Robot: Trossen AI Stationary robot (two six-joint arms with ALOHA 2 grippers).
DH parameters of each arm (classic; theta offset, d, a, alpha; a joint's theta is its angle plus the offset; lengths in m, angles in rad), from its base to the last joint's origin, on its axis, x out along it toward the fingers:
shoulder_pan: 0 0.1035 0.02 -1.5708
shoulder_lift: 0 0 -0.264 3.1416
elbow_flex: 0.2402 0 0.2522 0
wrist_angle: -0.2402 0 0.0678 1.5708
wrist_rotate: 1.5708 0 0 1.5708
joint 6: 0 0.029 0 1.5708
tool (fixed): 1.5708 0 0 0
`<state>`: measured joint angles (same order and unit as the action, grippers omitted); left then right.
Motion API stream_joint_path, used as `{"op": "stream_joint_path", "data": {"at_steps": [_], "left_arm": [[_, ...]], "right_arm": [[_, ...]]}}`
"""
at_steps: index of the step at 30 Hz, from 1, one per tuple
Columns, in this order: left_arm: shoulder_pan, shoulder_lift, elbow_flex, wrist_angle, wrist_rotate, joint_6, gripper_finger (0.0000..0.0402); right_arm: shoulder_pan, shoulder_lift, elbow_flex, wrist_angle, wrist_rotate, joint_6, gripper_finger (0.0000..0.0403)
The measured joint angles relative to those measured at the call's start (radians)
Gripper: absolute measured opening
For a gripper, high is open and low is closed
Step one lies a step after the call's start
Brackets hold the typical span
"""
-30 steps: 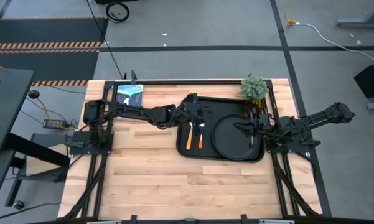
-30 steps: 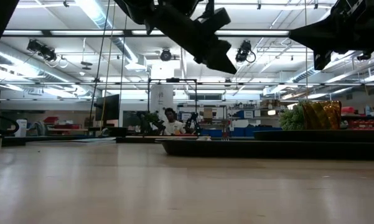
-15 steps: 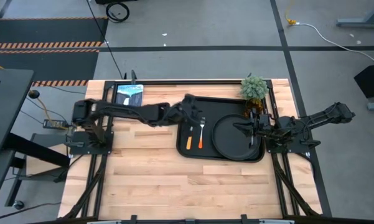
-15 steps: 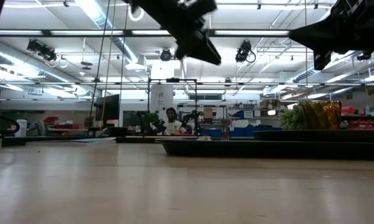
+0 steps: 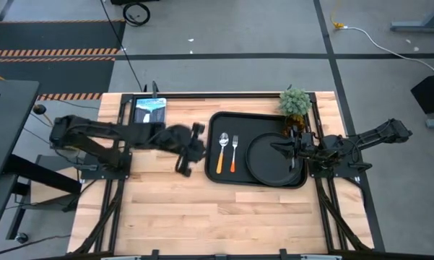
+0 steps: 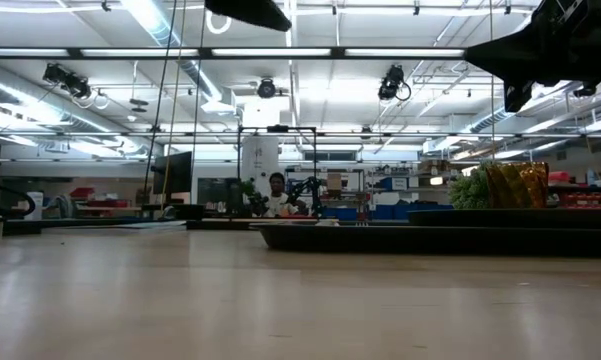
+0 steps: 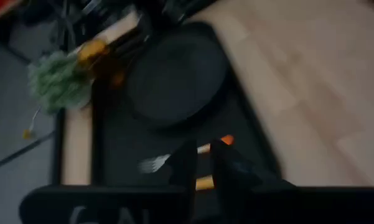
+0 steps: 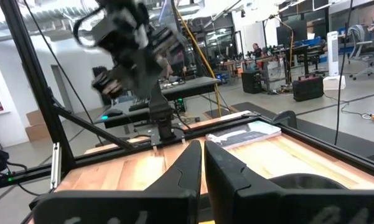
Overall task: Pick and place plate/cup/fork/spoon on tray
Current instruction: Return to Home Position
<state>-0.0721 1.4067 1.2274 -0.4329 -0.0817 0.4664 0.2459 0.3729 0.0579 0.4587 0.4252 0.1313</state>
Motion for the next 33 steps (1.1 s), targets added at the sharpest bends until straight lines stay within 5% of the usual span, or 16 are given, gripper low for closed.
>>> {"op": "stream_joint_path", "data": {"at_steps": [15, 21, 33], "left_arm": [[-0.245, -0.514, -0.676, 0.508, -0.020, -0.306, 0.0039], [-0.304, -0.778, -0.834, 0.529, -0.143, -0.384, 0.0039], [-0.383, -1.198, -1.033, 0.425, -0.204, -0.461, 0.0039]], "right_arm": [[0.000, 0.009, 0.000, 0.004, 0.000, 0.000, 0.0027], [0.000, 0.008, 0.000, 0.004, 0.000, 0.000, 0.0027], [0.000, 0.008, 0.000, 0.004, 0.000, 0.000, 0.0027]]}}
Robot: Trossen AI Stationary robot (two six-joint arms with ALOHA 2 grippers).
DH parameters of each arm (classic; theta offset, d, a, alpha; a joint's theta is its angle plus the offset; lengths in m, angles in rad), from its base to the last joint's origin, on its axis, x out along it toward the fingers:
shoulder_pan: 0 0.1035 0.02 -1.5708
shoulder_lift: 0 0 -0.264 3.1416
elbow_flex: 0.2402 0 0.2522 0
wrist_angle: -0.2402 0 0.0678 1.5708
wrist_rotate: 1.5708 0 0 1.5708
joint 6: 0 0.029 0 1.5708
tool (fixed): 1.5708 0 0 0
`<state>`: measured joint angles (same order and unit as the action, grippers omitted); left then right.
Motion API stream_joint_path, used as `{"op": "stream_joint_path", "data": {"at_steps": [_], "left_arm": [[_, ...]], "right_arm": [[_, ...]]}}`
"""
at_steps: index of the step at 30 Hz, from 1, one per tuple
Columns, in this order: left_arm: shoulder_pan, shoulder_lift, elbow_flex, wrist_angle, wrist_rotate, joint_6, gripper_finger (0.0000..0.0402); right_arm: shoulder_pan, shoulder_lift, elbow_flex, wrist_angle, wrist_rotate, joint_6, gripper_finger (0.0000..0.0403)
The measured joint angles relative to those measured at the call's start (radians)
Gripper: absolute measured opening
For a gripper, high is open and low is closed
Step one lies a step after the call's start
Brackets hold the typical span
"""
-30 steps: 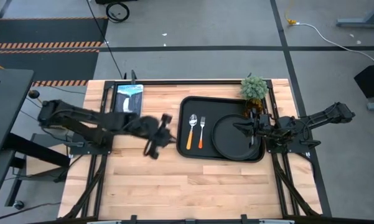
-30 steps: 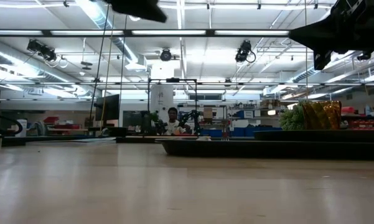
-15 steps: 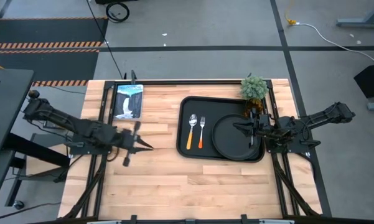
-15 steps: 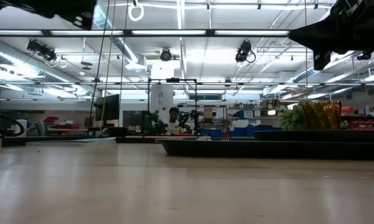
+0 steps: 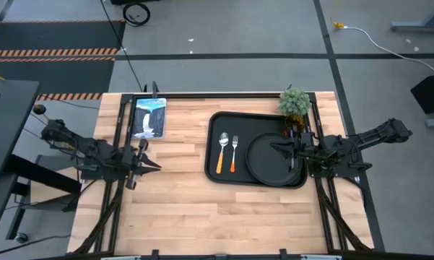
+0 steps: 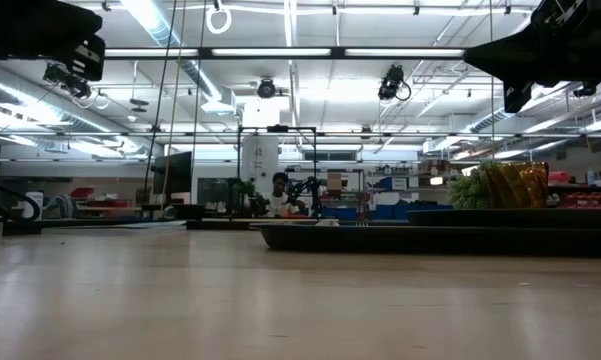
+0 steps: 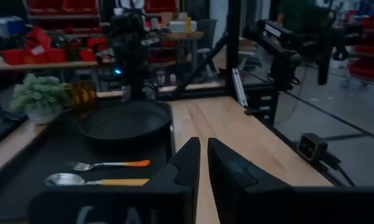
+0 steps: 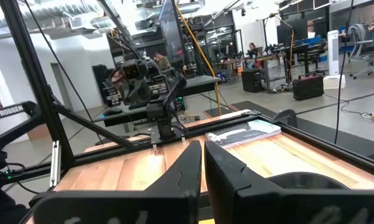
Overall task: Pick and place plate/cup/fork/spoon on tray
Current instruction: Return to Home Position
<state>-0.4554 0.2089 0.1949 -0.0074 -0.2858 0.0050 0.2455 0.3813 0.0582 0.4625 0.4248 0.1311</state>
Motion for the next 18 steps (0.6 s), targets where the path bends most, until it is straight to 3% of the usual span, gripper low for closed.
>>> {"op": "stream_joint_path", "data": {"at_steps": [12, 18], "left_arm": [[-0.057, -0.209, -0.028, -0.106, -0.026, -0.048, 0.0039], [-0.103, -0.205, -0.028, -0.126, -0.025, -0.114, 0.0039]], "right_arm": [[0.000, 0.000, 0.000, 0.000, 0.000, 0.000, 0.0027], [0.000, 0.000, 0.000, 0.001, 0.000, 0.000, 0.0027]]}}
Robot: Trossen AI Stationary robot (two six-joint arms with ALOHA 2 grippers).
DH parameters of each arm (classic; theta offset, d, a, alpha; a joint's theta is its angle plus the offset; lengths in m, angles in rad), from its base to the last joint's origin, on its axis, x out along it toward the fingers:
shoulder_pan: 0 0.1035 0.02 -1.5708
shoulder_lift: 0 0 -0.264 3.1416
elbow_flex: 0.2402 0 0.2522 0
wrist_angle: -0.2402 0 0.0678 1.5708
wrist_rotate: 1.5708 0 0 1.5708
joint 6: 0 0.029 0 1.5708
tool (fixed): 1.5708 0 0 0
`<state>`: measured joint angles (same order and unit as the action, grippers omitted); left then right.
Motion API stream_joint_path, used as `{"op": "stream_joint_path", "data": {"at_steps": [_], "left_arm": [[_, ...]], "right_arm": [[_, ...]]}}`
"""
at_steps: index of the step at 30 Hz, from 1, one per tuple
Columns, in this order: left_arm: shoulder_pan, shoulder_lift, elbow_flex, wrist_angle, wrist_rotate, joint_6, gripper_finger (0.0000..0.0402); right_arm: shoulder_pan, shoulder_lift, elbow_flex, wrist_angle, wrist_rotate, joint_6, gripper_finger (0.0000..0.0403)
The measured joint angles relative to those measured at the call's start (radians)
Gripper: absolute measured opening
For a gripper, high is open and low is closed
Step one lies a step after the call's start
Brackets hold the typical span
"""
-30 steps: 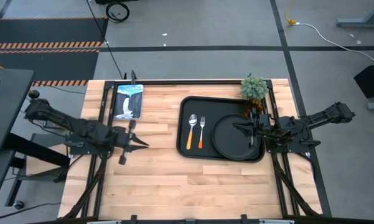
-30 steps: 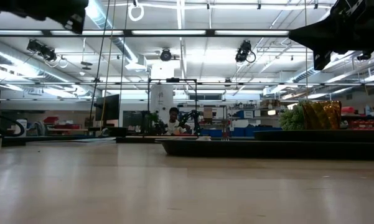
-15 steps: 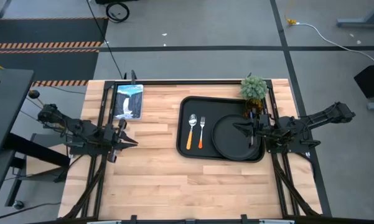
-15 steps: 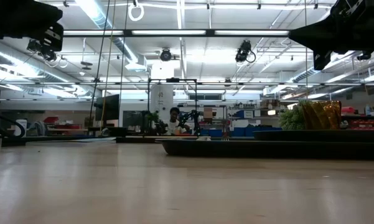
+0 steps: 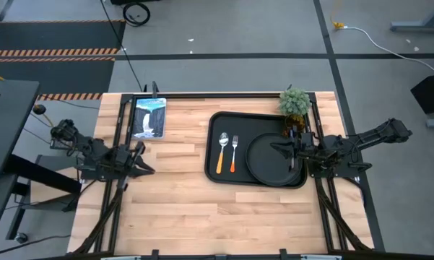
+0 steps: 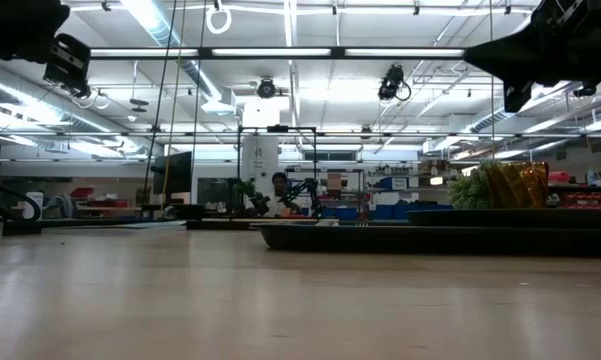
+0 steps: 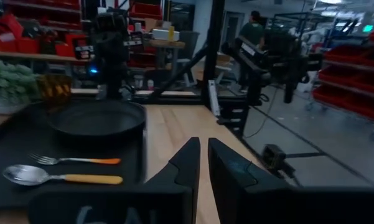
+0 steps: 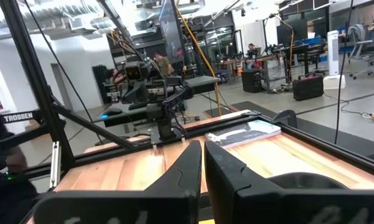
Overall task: Pick and place plate/cup/fork/spoon on tray
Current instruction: Return to Home Position
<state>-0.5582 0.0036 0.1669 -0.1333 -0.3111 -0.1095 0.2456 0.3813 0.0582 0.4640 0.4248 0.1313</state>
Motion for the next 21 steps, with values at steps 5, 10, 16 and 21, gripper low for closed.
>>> {"op": "stream_joint_path", "data": {"at_steps": [5, 10, 16, 21], "left_arm": [[-0.014, 0.007, 0.000, -0.004, 0.001, -0.062, 0.0039], [-0.014, 0.007, 0.000, -0.002, 0.000, -0.063, 0.0039], [-0.014, 0.007, 0.000, -0.002, 0.000, -0.062, 0.0039], [-0.014, 0.007, 0.000, -0.002, 0.001, -0.062, 0.0039]], "right_arm": [[0.000, 0.000, 0.000, 0.010, 0.000, 0.000, 0.0027], [0.000, 0.000, 0.000, 0.013, 0.000, 0.000, 0.0027], [0.000, 0.000, 0.000, 0.013, 0.000, 0.000, 0.0027], [0.000, 0.000, 0.000, 0.013, 0.000, 0.000, 0.0027]]}}
